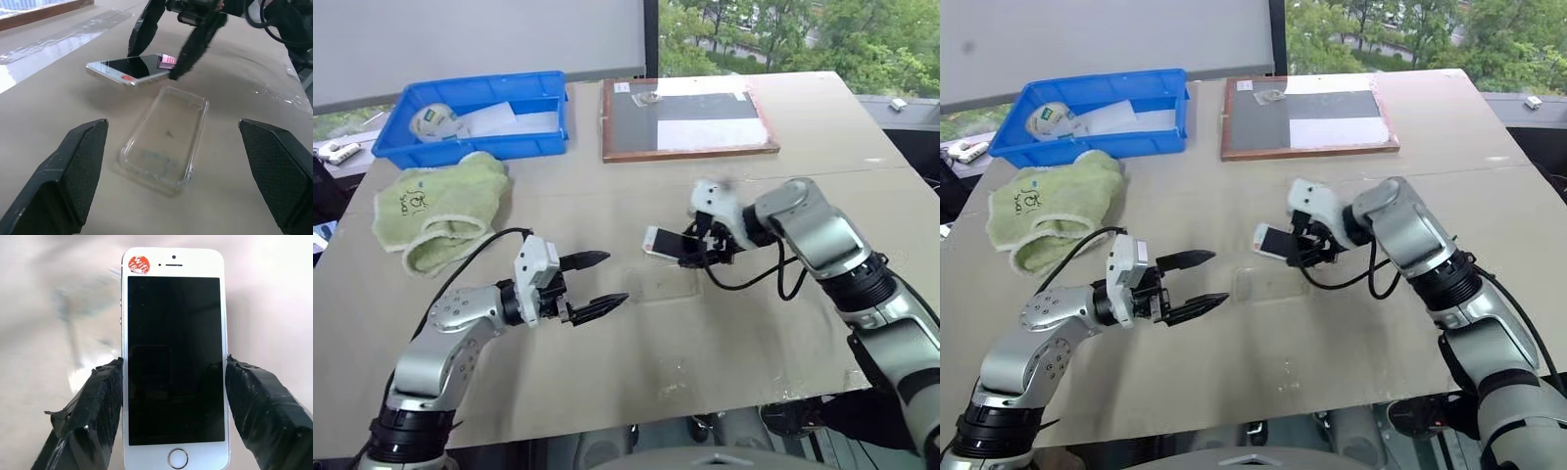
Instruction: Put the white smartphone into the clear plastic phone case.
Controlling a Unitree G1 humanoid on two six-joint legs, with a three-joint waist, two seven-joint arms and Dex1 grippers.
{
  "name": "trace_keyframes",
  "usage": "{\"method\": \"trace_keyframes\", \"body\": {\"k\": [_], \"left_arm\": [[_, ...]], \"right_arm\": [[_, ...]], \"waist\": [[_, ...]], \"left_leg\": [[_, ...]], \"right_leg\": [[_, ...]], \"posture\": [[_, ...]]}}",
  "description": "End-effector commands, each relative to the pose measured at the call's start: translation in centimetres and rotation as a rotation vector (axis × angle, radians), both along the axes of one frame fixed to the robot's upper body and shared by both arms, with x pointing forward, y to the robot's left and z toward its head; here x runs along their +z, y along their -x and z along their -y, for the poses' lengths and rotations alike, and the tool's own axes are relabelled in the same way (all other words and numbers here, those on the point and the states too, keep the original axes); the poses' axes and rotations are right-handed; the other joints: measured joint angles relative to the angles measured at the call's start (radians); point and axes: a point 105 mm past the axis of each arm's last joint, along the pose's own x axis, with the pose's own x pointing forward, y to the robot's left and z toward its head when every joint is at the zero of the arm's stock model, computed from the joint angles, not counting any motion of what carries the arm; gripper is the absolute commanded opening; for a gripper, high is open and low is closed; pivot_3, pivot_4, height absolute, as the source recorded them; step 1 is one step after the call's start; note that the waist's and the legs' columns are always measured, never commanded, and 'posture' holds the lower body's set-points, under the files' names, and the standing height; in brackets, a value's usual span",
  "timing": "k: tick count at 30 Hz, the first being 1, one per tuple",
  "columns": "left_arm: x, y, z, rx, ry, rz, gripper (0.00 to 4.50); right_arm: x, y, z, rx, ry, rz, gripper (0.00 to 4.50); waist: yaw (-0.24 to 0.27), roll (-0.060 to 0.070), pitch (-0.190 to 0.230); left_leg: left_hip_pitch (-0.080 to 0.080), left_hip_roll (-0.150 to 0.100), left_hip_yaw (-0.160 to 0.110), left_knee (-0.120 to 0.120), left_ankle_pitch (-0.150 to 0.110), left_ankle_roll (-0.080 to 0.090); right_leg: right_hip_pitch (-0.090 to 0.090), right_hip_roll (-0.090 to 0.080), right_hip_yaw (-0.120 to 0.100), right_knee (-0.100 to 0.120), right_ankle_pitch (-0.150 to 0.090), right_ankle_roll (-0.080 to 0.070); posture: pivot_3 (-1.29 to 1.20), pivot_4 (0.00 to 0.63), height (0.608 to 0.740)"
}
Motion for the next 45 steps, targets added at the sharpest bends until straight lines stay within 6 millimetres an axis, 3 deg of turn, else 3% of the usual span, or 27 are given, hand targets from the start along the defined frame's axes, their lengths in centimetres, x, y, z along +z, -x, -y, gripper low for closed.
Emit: {"method": "trace_keyframes", "body": {"k": [1, 11, 27, 45], "left_arm": [[0.3, 0.1, -0.6, 0.004, -0.025, 0.021, 4.46], [-0.4, 0.7, -1.7, 0.012, -0.061, -0.004, 4.46], [-1.0, 0.5, -2.6, 0.001, -0.084, -0.017, 4.46], [-1.5, 1.0, -2.9, -0.024, -0.092, -0.040, 4.46]], "right_arm": [[-0.3, 0.8, -0.9, 0.101, 0.096, 0.129, 2.80], [-2.3, 0.7, -0.4, 0.185, 0.289, 0.237, 2.79], [-1.3, 2.6, -0.2, 0.293, 0.349, 0.224, 2.79], [-5.3, 3.2, -0.9, 0.298, 0.426, 0.087, 2.79]], "waist": [[0.000, 0.000, 0.002], [-0.002, 0.000, 0.003], [-0.001, 0.000, 0.003], [-0.004, -0.003, 0.001]], "left_leg": [[0.000, 0.000, -0.001, 0.001, 0.000, 0.000], [0.001, 0.000, -0.005, 0.004, 0.000, 0.000], [0.001, 0.000, -0.005, 0.005, 0.000, 0.000], [0.011, 0.001, -0.004, 0.005, 0.001, -0.001]], "right_leg": [[0.001, 0.000, 0.000, 0.000, 0.000, 0.000], [0.003, 0.000, -0.003, 0.001, 0.000, 0.000], [0.004, 0.000, -0.005, 0.002, 0.000, 0.000], [0.010, 0.001, -0.003, 0.007, -0.002, -0.004]], "posture": [[0.00, 0.150, 0.740], [0.00, 0.150, 0.740], [0.00, 0.150, 0.740], [0.00, 0.150, 0.740]]}}
